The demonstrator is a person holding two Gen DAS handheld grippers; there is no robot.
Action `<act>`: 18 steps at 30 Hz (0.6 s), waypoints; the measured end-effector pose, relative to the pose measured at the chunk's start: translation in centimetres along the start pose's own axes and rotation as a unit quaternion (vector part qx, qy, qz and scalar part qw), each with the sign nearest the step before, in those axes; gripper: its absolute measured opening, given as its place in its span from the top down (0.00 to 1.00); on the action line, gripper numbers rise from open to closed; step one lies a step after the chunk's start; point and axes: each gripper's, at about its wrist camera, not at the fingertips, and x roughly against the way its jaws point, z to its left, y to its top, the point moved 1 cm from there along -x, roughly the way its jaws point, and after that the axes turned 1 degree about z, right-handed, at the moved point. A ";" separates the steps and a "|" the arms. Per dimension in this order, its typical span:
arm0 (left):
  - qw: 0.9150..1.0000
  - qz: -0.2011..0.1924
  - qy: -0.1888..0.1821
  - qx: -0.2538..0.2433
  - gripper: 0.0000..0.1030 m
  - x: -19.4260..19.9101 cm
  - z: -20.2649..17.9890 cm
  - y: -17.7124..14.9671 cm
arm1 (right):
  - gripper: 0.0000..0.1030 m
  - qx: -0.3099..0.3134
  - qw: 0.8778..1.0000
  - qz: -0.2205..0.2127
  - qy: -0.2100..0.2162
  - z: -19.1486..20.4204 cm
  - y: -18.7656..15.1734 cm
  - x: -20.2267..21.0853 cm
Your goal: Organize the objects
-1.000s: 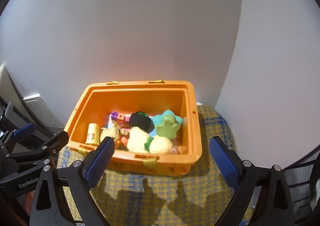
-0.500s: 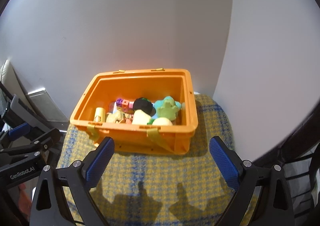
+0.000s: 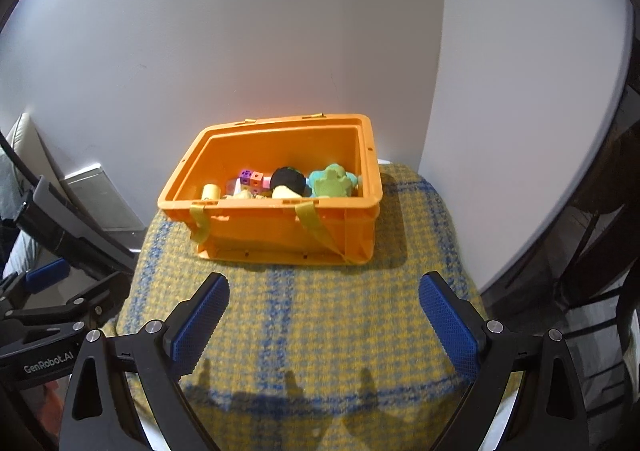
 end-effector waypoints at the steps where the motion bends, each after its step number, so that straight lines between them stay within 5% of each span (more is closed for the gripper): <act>1: 1.000 0.002 0.000 0.001 0.00 0.2 0.0 -0.3 | 0.07 -0.002 1.000 0.002 0.001 -0.1 -0.3 0.2; 18: 0.999 0.028 -0.005 -0.019 0.00 3.4 0.4 -5.1 | 0.07 -0.007 1.000 0.019 0.008 0.0 -5.3 4.2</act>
